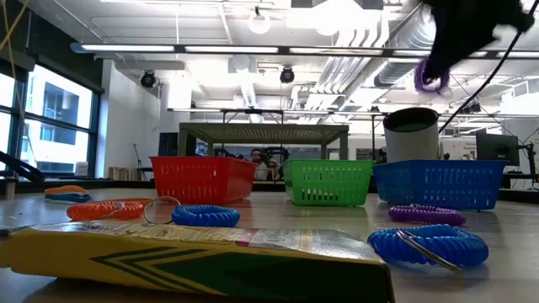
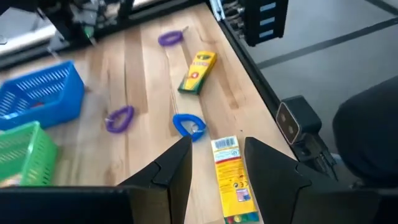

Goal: Pick & Place Office Desk Supplies
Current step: Put the left purple spring keychain into the blue bin

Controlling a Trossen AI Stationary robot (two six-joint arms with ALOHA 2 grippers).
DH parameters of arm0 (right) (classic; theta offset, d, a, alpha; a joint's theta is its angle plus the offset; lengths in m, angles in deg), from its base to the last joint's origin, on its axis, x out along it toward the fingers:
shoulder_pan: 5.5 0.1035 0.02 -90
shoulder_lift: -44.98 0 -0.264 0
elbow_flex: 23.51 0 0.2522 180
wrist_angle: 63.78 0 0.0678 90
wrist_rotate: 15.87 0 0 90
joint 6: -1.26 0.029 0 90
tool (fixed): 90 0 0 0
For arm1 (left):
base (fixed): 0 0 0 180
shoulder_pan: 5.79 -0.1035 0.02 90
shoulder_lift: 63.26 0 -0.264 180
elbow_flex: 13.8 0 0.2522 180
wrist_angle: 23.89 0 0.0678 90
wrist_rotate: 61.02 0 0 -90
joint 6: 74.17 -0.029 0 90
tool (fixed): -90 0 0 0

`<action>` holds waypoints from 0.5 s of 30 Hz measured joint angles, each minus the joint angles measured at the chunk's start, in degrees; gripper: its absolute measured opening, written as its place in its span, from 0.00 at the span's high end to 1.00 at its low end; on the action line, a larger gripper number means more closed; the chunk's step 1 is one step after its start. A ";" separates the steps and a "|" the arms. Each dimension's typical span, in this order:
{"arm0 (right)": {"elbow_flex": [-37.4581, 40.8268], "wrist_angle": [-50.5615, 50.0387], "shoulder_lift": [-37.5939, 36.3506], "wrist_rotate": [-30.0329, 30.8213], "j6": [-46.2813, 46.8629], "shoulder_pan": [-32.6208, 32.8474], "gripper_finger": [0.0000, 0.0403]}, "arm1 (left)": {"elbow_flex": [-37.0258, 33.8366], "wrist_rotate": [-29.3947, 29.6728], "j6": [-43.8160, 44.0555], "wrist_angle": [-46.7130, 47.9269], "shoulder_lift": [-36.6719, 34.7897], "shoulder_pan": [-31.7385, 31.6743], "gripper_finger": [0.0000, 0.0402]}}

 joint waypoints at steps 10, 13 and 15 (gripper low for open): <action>7.84 14.48 0.07 -13.55 -18.69 -11.52 0.98 | 0.00 -5.87 1.50 2.05 0.00 -1.45 0.65; 7.82 18.53 0.07 -15.76 -24.29 -13.80 0.98 | 0.00 -6.58 1.49 2.20 0.00 -1.46 0.65; 7.82 20.73 0.07 -17.79 -27.52 -15.06 0.98 | 0.00 -8.16 1.49 2.32 0.00 -1.48 0.65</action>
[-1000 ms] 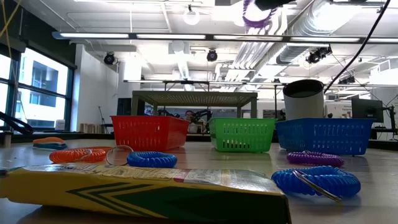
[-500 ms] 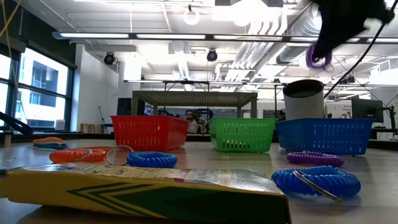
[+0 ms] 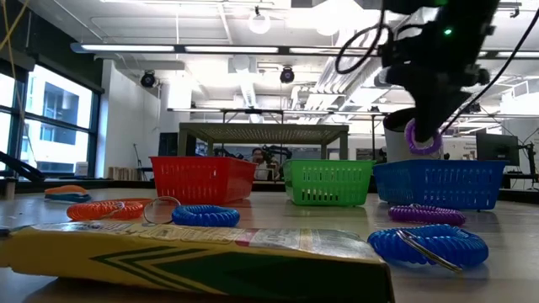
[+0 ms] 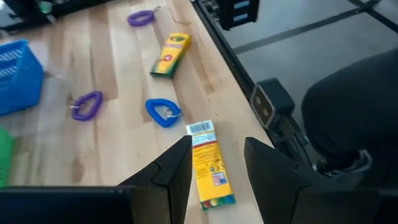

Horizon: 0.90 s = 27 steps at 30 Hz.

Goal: Pick & Place Office Desk Supplies
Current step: Put the left purple spring keychain into the blue bin, then put the right yellow crayon box into the green bin

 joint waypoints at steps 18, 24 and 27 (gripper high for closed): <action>-0.02 2.66 0.00 -11.77 -10.97 -8.74 0.73 | -0.02 -3.06 5.78 7.42 -0.02 0.13 0.65; -1.14 1.05 -0.01 -12.85 -13.58 -9.96 0.51 | -0.02 -3.04 5.99 8.81 -0.02 0.11 0.65; -3.58 -2.32 -0.35 -14.62 -12.73 -10.58 0.45 | -0.02 -3.04 5.97 8.92 -0.02 -0.17 0.65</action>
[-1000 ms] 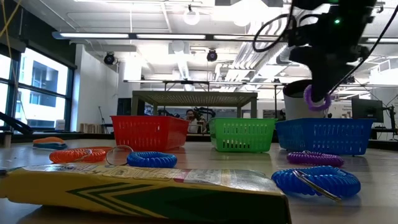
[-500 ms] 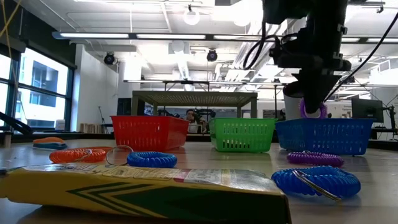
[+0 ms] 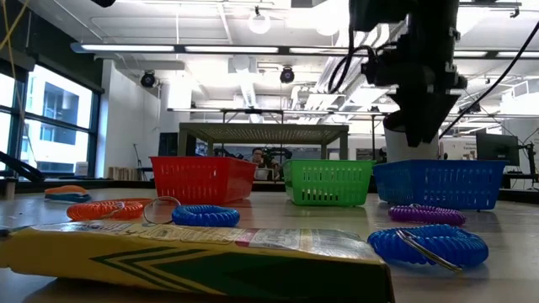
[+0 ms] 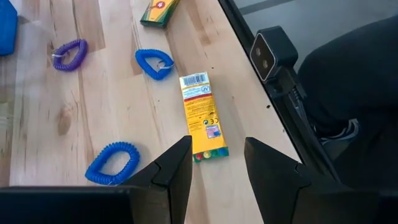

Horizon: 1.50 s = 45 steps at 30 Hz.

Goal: Pick & Place Office Desk Supplies
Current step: Put the right yellow crayon box into the green bin

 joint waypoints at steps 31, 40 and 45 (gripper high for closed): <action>-8.18 23.36 -1.30 -4.49 22.05 38.42 0.40 | -0.02 -3.63 0.72 3.47 -0.63 0.31 0.65; -8.18 22.64 5.07 -3.91 9.98 40.72 0.41 | -0.02 -3.41 3.63 3.45 -0.63 -0.19 0.65; -8.18 22.97 9.37 -7.11 7.73 39.85 0.46 | -0.02 -3.41 3.87 3.43 -0.63 -1.23 0.65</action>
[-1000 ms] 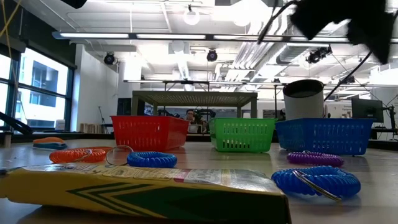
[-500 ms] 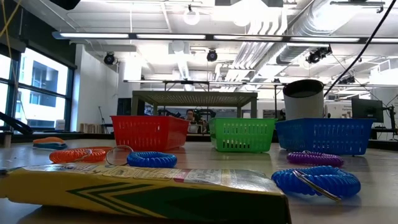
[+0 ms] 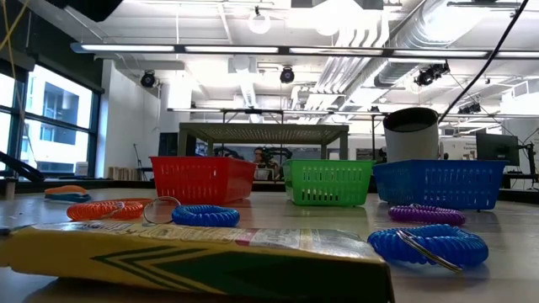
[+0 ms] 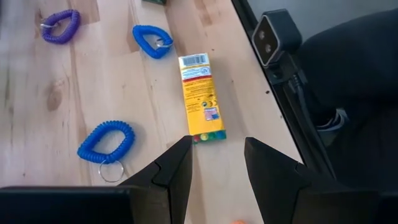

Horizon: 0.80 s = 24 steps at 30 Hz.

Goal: Pick & Place Office Desk Supplies
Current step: Put the right yellow crayon box into the green bin

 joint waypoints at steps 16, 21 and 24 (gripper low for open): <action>0.02 1.81 4.09 -7.23 3.97 -2.99 0.23 | 0.00 -2.98 2.56 -0.02 0.00 -3.78 0.65; 0.02 3.30 4.09 -7.71 3.10 -2.99 0.18 | 0.00 -3.02 2.56 0.00 0.00 -3.77 0.65; 0.02 3.75 4.09 -7.45 1.88 -2.99 0.19 | 0.00 -3.03 2.56 0.02 0.00 -3.74 0.65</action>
